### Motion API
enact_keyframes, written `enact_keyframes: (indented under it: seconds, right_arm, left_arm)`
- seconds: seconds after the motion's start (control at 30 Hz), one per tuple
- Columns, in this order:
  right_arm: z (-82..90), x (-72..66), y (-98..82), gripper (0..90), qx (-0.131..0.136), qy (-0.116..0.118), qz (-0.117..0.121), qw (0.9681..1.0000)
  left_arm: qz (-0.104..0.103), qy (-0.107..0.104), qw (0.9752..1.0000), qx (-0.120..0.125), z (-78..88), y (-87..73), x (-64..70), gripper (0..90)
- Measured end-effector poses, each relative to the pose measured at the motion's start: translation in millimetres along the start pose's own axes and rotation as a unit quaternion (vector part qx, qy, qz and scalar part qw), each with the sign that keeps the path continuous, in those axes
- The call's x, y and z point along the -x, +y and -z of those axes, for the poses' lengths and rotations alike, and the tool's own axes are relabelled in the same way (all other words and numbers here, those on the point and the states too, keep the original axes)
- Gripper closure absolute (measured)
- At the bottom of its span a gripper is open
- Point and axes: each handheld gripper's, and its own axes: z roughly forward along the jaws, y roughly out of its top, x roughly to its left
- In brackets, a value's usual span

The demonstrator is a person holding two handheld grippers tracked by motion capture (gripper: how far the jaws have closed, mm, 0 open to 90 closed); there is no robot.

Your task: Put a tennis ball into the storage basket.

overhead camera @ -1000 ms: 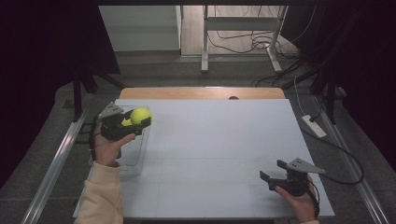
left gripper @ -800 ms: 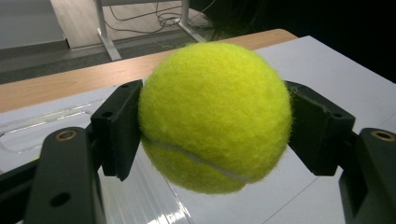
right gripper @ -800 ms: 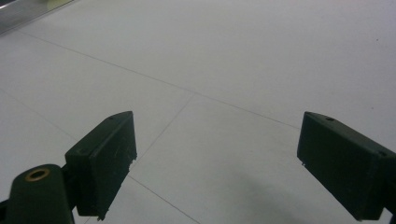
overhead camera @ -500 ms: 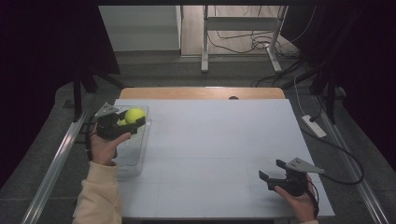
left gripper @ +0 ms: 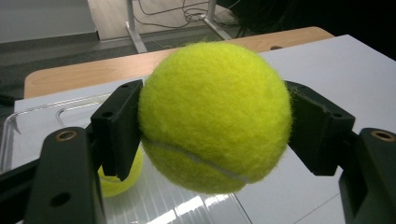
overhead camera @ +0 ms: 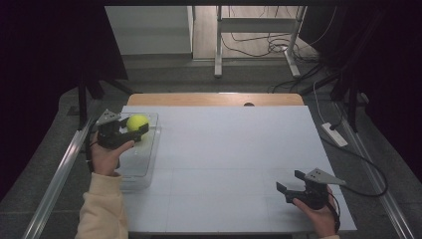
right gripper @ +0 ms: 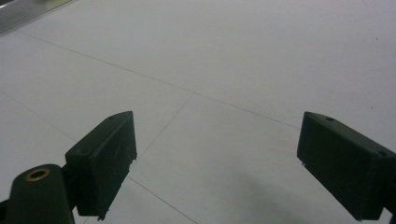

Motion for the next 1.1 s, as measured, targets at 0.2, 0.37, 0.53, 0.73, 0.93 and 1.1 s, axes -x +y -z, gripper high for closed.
enact_keyframes:
  seconds: [0.2,0.37,0.53,0.73,0.93,1.1]
  right_arm:
    - [-0.6,-0.3,-0.2,11.6,-0.002,0.0,0.0,1.0]
    - [-0.8,-0.4,-0.4,11.6,-0.003,0.0,0.0,1.0]
    - [-1.0,-0.3,-0.7,11.6,-0.003,0.001,0.001,1.0]
    - [-1.9,-0.9,-0.8,11.6,-0.005,0.001,0.0,1.0]
    - [-1.6,-0.7,-1.0,11.6,-0.006,0.0,0.001,1.0]
    - [-2.0,-0.4,-1.4,11.6,-0.006,0.001,0.001,1.0]
  left_arm:
    - [0.005,0.01,0.9999,-0.002,2.8,-1.0,-5.5,27.0]
    - [0.009,0.019,0.9998,-0.005,4.3,-2.4,-9.1,27.0]
    - [0.013,0.029,0.9994,-0.009,6.2,-4.6,-13.8,27.0]
    - [0.02,0.039,0.9989,-0.019,5.6,-7.8,-20.4,27.0]
    - [0.023,0.053,0.9978,-0.033,3.3,-11.5,-26.7,27.0]
    - [0.025,0.058,0.9974,-0.036,3.7,-12.7,-29.6,27.0]
